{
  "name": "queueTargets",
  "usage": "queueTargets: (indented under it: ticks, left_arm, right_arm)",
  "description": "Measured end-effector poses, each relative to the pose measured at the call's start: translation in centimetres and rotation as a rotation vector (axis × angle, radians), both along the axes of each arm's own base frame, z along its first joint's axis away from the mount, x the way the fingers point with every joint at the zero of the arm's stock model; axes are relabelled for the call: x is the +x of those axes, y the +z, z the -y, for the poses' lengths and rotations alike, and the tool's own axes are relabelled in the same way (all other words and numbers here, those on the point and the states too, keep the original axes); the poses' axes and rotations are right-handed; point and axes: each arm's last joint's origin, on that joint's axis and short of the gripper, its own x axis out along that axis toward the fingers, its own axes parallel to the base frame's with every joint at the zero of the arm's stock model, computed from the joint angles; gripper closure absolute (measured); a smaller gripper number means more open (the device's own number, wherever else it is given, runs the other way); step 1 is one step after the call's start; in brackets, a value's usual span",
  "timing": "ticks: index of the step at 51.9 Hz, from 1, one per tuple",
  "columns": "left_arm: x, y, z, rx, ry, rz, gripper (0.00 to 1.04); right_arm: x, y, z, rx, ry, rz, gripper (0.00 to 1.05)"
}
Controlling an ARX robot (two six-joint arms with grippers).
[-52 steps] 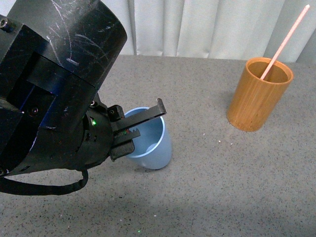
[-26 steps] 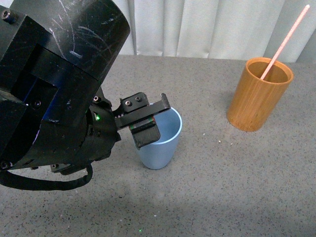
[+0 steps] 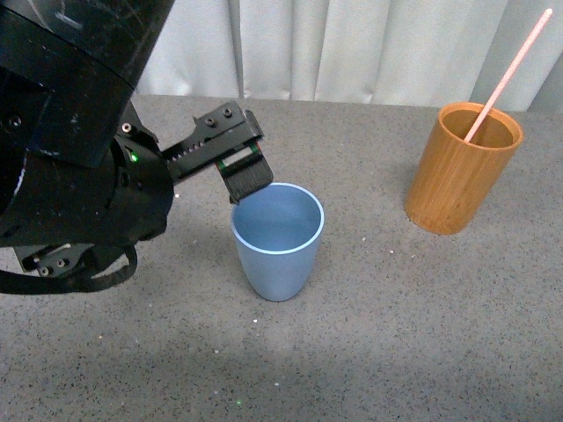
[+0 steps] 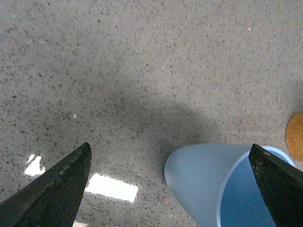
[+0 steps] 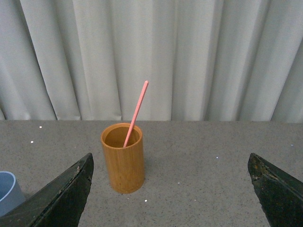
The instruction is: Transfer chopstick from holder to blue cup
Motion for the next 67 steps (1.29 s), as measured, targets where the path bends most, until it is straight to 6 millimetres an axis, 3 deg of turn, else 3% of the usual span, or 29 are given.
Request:
queueTargets:
  ticks: [1,4,9,14,17,26,34,48,67]
  left_arm:
    - [0.1,0.1,-0.1,-0.002,0.005,0.004,0.07]
    - [0.3,-0.7,-0.9,0.094,0.022,0.231,0.17]
    - [-1.7,-1.2,-3.7,0.241,-0.063,0.497,0.33]
    - [-3.8,1.6,-6.9,0.369,-0.072,0.752,0.53]
    - [-5.1,2.7,-8.3,0.417,-0.083,0.798,0.65]
    - [-9.2,3.4,-11.7,0.474,-0.12,0.747,1.01]
    - [-13.1,3.5,-14.0,0.482,-0.12,0.729,1.01]
    - [-17.5,4.5,-14.2,0.49,-0.109,0.768,1.01]
    - [-18.3,4.7,-14.2,0.492,-0.102,0.807,1.01]
  right_arm:
    - [0.0,0.0,0.0,0.0,0.0,0.0,0.1]
    - [0.0,0.0,0.0,0.0,0.0,0.0,0.1]
    - [0.0,0.0,0.0,0.0,0.001,0.0,0.1]
    - [0.0,0.0,0.0,0.0,-0.001,0.0,0.1]
    - [0.0,0.0,0.0,0.0,0.0,0.0,0.1]
    - [0.0,0.0,0.0,0.0,0.0,0.0,0.1]
    - [0.0,0.0,0.0,0.0,0.0,0.0,0.1]
    - [0.0,0.0,0.0,0.0,0.002,0.0,0.1]
    - [0.0,0.0,0.0,0.0,0.0,0.0,0.1]
